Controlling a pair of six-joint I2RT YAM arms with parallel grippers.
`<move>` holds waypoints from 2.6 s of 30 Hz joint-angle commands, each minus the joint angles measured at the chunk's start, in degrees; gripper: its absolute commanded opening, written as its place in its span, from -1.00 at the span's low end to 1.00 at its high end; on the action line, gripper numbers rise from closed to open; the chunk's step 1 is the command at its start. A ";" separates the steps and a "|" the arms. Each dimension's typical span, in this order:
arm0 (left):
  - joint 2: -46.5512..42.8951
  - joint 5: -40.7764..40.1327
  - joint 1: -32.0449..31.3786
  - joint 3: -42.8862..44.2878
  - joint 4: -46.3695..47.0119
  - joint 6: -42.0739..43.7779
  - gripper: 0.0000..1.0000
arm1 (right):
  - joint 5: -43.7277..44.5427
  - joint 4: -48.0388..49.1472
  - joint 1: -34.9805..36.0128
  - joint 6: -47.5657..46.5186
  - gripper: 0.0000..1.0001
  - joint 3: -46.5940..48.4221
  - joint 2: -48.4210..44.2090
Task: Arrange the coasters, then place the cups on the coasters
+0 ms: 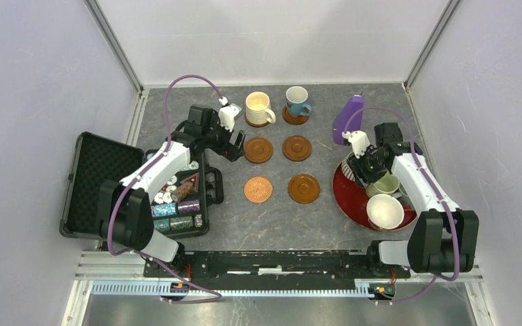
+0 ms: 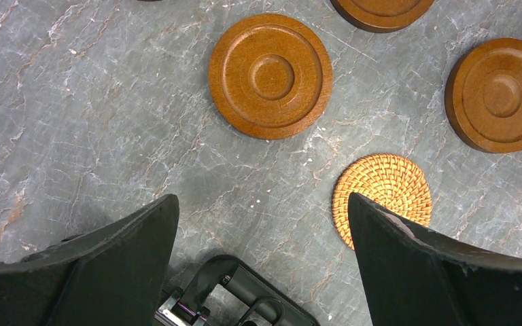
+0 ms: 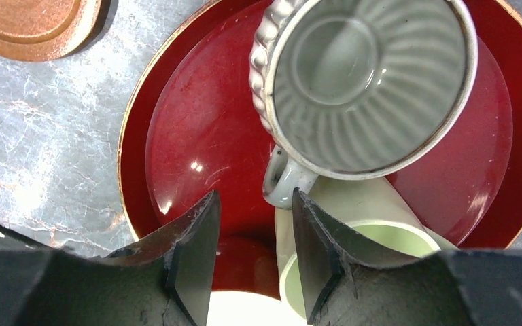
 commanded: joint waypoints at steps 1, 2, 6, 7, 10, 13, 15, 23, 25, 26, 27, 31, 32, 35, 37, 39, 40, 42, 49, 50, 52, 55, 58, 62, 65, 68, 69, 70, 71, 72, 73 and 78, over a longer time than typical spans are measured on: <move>-0.29 0.60 -0.23 0.11 2.08 -0.73 1.00 | 6.49 3.24 -0.07 3.36 -0.01 -1.39 -0.54; -0.15 0.65 -0.26 0.12 2.12 -0.90 1.00 | 6.64 3.46 -0.04 3.48 -0.01 -1.48 -0.27; 0.26 0.62 -0.21 0.47 2.28 -1.15 1.00 | 9.29 4.74 -0.03 4.92 0.05 -1.18 1.27; 0.24 0.55 -0.26 0.64 2.28 -1.19 1.00 | 10.23 5.15 -0.05 5.14 0.06 -1.01 1.28; 0.35 0.38 -0.22 0.82 2.29 -1.13 1.00 | 10.88 5.33 1.48 5.17 0.12 -0.58 0.89; 0.41 0.28 -0.26 0.76 2.28 -1.28 1.00 | 11.34 5.40 2.02 5.67 0.12 -1.16 0.23; 0.40 0.27 -0.30 0.65 2.33 -1.45 1.00 | 11.30 5.42 2.39 5.85 0.12 -2.07 0.13; 0.51 0.01 -0.50 0.48 2.36 -1.64 1.00 | 12.88 5.79 3.40 6.56 0.10 -4.07 0.61; 0.44 -0.06 -0.50 0.39 2.37 -1.67 1.00 | 12.52 5.95 3.44 6.66 0.11 -4.29 1.04; 0.43 -0.12 -0.48 0.26 2.50 -1.80 1.00 | 11.93 6.06 3.42 6.66 0.11 -4.36 1.28; 0.36 -0.17 -0.61 0.17 2.55 -1.87 1.00 | 11.39 6.25 3.37 6.79 0.10 -4.47 1.51; -0.02 -0.32 -0.65 -0.05 2.59 -1.95 1.00 | 10.25 7.21 3.42 7.47 -0.01 -3.93 3.00; 0.04 -0.34 -0.64 -0.05 2.55 -1.99 1.00 | 10.26 7.68 3.40 7.66 -0.03 -3.79 3.43; 0.03 -0.53 -0.66 0.16 2.59 -1.90 1.00 | 10.50 8.96 3.42 8.60 -0.08 -3.73 4.71; -0.08 -0.65 -0.77 0.27 2.55 -1.81 1.00 | 10.62 9.36 3.44 9.18 -0.11 -3.81 5.49; -0.14 -0.87 -0.76 0.30 2.56 -1.68 1.00 | 10.62 10.07 3.40 9.81 -0.11 -4.28 5.87; -0.16 -0.89 -0.74 0.23 2.57 -1.69 1.00 | 10.53 10.52 3.45 10.11 -0.11 -4.57 5.94; -0.25 -0.96 -0.74 0.21 2.43 -1.72 1.00 | 10.21 11.42 3.43 10.75 -0.12 -5.18 6.10; -0.05 -1.39 -0.76 0.82 1.77 -1.43 1.00 | 10.08 11.40 3.39 13.01 -0.44 -5.45 6.26; -0.09 -1.50 -0.71 0.98 1.71 -1.46 1.00 | 9.97 11.05 3.41 13.31 -0.50 -5.36 6.04; 0.06 -1.42 -0.73 1.09 1.76 -1.43 1.00 | 9.59 10.64 3.34 13.90 -0.62 -5.17 5.39; 0.24 -1.31 -0.72 1.16 1.76 -1.63 1.00 | 9.31 10.53 3.34 14.65 -0.88 -5.26 4.30; 0.41 -1.22 -0.81 1.27 1.76 -1.68 1.00 | 8.64 11.00 3.36 15.00 -1.00 -5.50 3.16; 0.74 -1.16 -0.86 1.61 1.76 -1.78 1.00 | 7.00 12.44 3.34 15.47 -1.00 -5.44 1.17; 0.93 -1.14 -0.85 1.79 1.76 -1.87 1.00 | 5.33 14.43 3.43 15.54 -1.00 -5.52 -1.08; 0.97 -1.22 -0.91 1.92 1.73 -1.90 1.00 | 4.38 15.58 3.40 15.32 -1.00 -5.44 -2.60; 0.93 -1.22 -0.92 1.93 1.75 -1.86 1.00 | 4.17 15.83 3.38 15.23 -1.00 -5.43 -3.10; 0.95 -1.22 -0.90 1.90 1.76 -1.86 1.00 | 4.12 16.03 3.43 15.11 -1.00 -5.35 -3.43; 0.89 -1.31 -0.94 1.88 1.80 -1.86 1.00 | 3.93 16.21 3.37 14.87 -1.00 -5.35 -3.95; 0.86 -1.40 -0.89 1.88 1.77 -1.95 1.00 | 3.79 16.34 3.38 14.61 -1.00 -5.28 -4.30; 0.85 -1.38 -0.94 1.88 1.76 -2.04 1.00 | 3.31 16.36 3.39 14.21 -1.00 -5.19 -4.64; 0.76 -1.51 -0.85 2.05 2.11 -3.29 1.00 | 1.64 16.40 4.57 12.42 -1.00 -2.48 -4.26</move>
